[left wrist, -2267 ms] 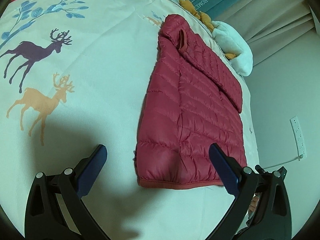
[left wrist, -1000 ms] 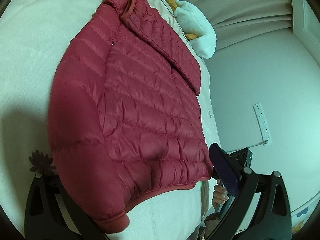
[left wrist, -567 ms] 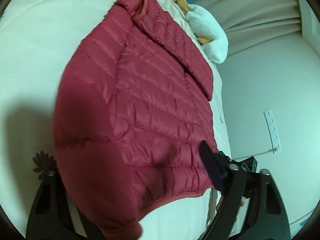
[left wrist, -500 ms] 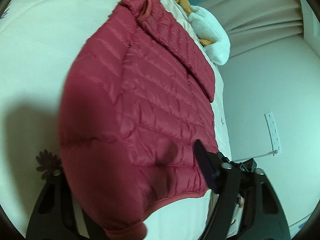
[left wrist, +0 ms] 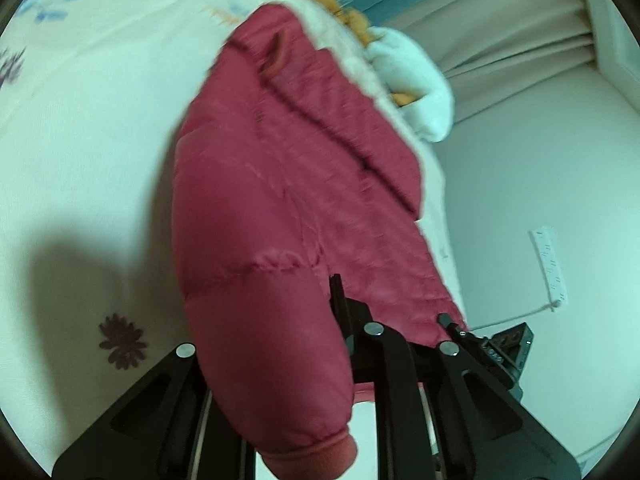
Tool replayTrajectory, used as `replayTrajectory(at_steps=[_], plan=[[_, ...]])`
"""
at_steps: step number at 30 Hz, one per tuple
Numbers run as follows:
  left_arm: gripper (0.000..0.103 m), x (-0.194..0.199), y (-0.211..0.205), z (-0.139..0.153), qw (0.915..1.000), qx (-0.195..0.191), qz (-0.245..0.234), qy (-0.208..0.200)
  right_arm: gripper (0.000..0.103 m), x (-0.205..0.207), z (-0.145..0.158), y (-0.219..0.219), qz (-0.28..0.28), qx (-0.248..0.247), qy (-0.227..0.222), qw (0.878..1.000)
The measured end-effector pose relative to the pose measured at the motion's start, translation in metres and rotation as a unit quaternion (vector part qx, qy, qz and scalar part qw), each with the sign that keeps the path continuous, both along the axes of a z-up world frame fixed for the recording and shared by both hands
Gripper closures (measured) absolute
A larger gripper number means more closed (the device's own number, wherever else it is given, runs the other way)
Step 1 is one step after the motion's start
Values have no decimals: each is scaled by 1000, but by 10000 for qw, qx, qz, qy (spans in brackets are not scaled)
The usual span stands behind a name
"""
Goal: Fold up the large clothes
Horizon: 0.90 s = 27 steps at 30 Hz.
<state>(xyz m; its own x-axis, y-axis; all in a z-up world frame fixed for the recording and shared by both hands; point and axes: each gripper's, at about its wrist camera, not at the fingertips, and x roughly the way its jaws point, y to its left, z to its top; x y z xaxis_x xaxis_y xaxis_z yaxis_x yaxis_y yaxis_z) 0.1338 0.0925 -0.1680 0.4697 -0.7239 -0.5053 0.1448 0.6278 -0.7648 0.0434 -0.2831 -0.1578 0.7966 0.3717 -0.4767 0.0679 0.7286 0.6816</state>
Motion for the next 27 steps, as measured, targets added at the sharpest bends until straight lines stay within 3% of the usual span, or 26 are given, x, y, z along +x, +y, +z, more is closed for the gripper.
replayTrajectory(at_steps=[10, 18, 27], plan=[[90, -16, -3, 33, 9979, 42, -269, -594, 92, -21, 29, 6, 329, 16, -376, 9987], [90, -32, 4, 51, 9965, 94, -366, -752, 92, -42, 52, 16, 621, -127, -571, 9964], [90, -60, 15, 71, 9941, 422, -340, -936, 92, -74, 80, 37, 1067, -486, -898, 9890]])
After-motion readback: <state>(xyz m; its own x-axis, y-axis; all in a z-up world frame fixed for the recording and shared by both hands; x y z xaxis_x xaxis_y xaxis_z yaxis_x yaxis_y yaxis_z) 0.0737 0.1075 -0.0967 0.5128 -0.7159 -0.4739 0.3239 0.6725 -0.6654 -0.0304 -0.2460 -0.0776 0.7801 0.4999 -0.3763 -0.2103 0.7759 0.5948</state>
